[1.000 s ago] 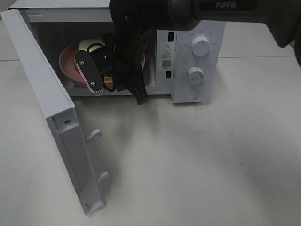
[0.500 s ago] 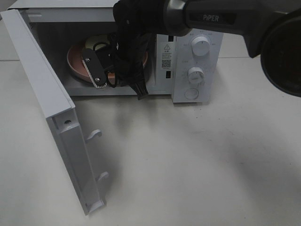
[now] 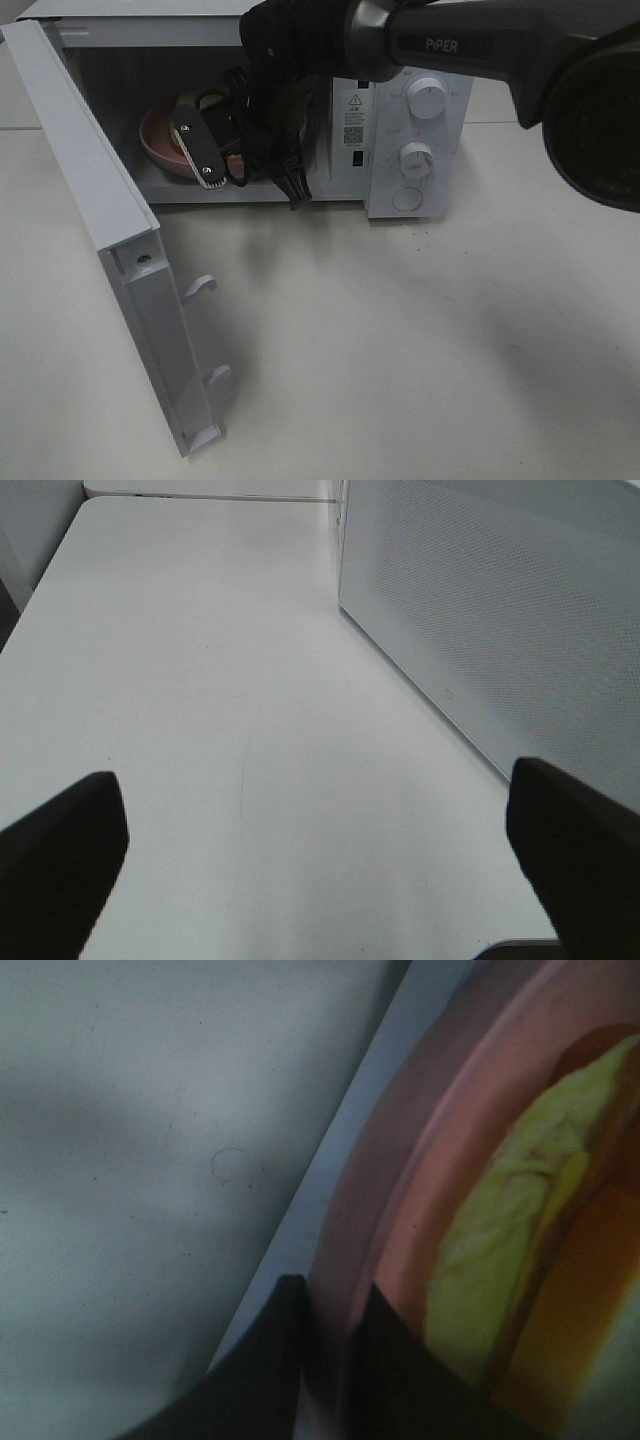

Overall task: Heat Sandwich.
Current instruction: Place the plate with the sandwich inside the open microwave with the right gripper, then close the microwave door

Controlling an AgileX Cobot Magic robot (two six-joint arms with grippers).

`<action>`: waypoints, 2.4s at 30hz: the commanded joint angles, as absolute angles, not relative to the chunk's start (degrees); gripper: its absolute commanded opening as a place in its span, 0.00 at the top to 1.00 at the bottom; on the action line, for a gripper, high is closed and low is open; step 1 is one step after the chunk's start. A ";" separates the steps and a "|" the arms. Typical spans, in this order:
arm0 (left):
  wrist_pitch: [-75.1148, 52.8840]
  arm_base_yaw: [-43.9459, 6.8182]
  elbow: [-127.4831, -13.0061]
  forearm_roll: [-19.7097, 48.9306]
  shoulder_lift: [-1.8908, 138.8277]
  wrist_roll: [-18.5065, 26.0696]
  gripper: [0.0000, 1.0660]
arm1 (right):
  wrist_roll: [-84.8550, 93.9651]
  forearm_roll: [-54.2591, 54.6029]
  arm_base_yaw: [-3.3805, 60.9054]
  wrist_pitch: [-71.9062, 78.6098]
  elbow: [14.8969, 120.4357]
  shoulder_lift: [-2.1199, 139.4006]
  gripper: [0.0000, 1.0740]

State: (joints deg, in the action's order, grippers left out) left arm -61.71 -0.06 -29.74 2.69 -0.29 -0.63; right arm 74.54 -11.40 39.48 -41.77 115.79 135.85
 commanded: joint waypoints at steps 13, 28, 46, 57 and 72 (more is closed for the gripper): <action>-61.31 -0.11 -29.56 2.81 -1.20 -1.09 0.08 | 60.85 -11.06 39.30 -39.02 116.65 135.45 0.35; -61.31 -0.11 -29.56 2.81 -1.20 -1.09 0.08 | 53.06 -10.77 39.30 -36.61 113.79 133.50 0.30; -61.31 -0.11 -29.56 2.81 -1.20 -1.09 0.08 | 52.77 -11.12 39.42 -25.27 95.28 123.59 0.30; -61.31 -0.11 -29.56 2.81 -1.20 -1.09 0.08 | 51.11 -11.12 39.42 -22.00 82.91 114.53 0.29; -61.31 -0.11 -29.56 2.81 -1.20 -1.09 0.08 | 47.84 -11.12 39.42 -21.83 70.24 103.42 0.29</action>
State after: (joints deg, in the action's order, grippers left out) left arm -61.71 -0.06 -29.74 2.69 -0.29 -0.63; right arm 48.70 -11.12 39.48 -22.29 71.51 105.02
